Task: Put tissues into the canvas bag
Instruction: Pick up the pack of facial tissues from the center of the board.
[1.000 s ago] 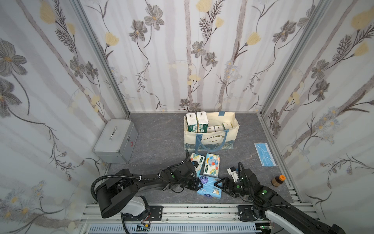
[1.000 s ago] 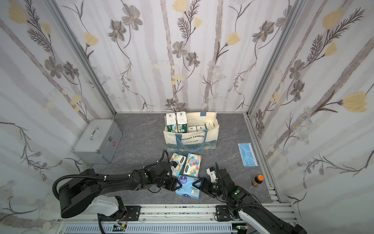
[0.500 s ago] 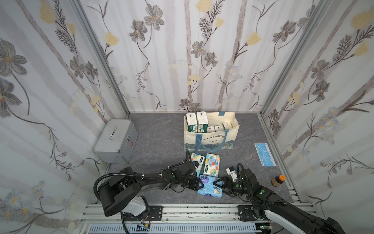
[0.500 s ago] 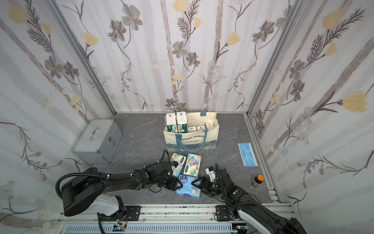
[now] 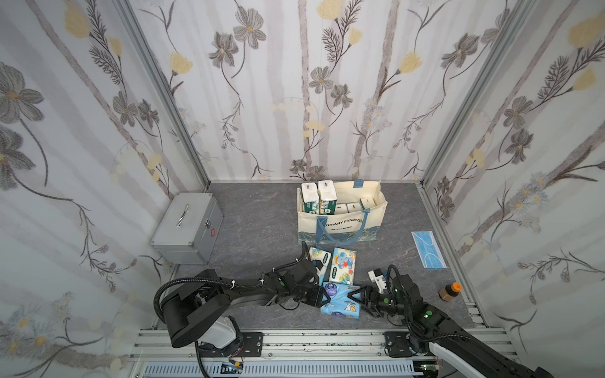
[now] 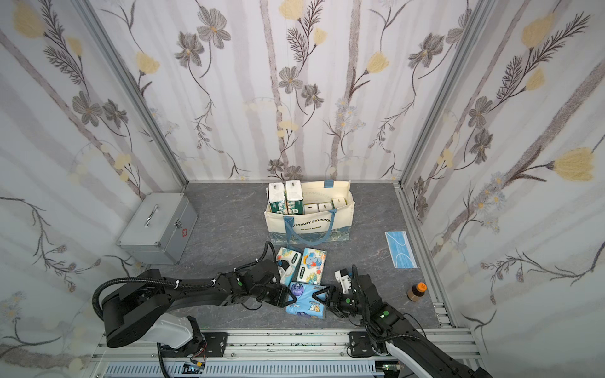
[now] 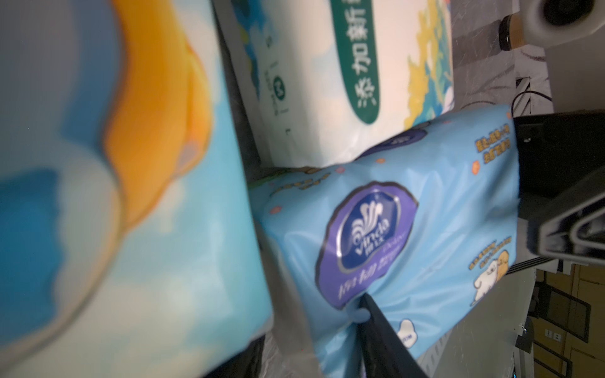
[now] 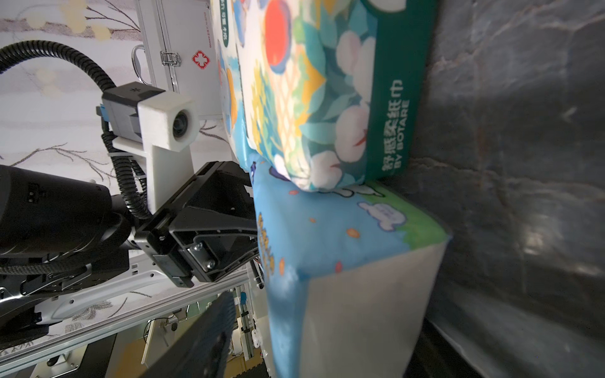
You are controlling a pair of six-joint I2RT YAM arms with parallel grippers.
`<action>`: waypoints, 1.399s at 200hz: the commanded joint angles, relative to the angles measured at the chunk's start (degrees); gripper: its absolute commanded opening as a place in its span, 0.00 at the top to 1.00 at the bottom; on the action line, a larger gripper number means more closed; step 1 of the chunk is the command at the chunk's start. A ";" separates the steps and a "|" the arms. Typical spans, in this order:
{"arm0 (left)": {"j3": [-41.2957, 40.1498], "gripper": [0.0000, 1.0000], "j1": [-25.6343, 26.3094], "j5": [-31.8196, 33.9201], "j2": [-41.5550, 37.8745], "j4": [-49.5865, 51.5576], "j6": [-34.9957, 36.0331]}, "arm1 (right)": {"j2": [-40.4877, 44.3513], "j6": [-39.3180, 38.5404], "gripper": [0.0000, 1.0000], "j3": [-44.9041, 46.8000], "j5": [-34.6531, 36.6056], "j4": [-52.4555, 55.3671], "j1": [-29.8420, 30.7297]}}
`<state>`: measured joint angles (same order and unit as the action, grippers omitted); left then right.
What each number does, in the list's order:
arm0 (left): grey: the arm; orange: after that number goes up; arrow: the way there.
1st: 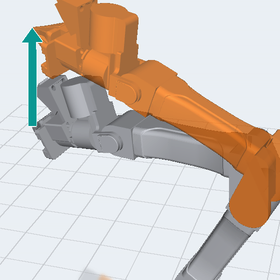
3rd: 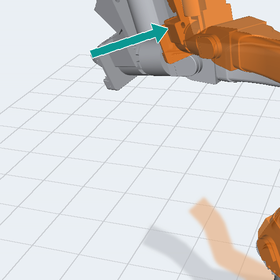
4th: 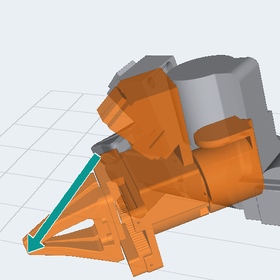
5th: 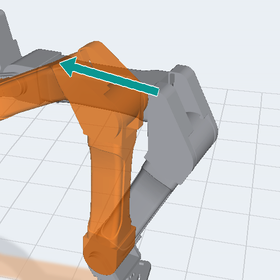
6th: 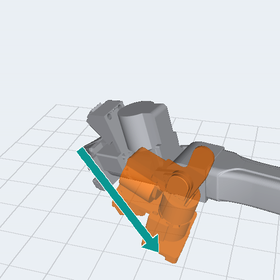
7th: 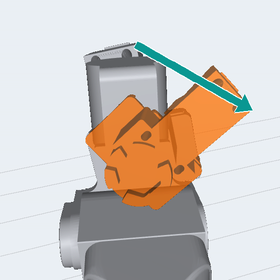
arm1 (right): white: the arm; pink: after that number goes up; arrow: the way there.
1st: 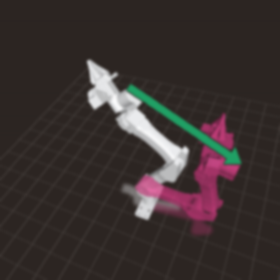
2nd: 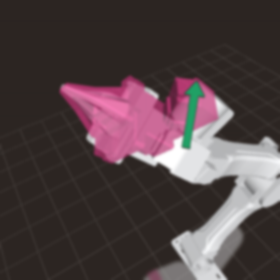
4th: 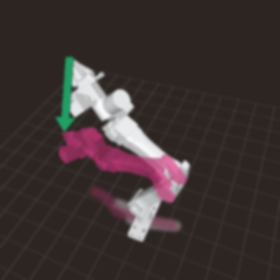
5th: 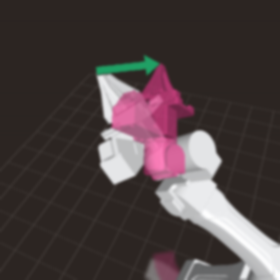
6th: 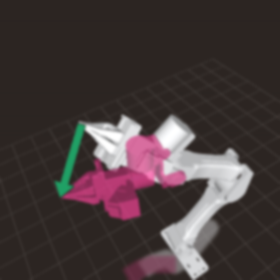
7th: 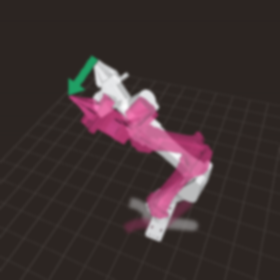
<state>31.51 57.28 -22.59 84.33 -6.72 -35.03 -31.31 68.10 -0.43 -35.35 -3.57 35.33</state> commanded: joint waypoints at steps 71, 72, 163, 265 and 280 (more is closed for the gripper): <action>-2.25 0.67 0.18 1.90 1.23 3.64 0.15 | -5.76 -5.37 0.21 -0.54 -0.69 1.28 0.20; -2.24 0.67 0.19 1.92 1.25 3.64 0.19 | -5.82 -5.40 0.21 -0.54 -0.64 1.37 0.19; -2.23 0.74 0.02 3.00 1.53 5.09 0.58 | -2.80 -3.75 0.14 0.49 -2.47 -2.32 0.18; -4.55 0.93 0.03 -4.92 1.53 -10.63 -5.16 | -0.16 -1.78 0.24 1.30 -3.67 -4.59 0.18; -4.96 0.93 0.03 -6.19 1.89 -13.36 -6.17 | -0.05 -1.65 0.25 1.22 -3.67 -4.55 0.18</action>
<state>27.29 57.23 -25.91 85.43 -18.74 -39.22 -31.57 65.98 -0.30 -36.88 -3.64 35.42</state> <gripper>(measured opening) 0.256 0.754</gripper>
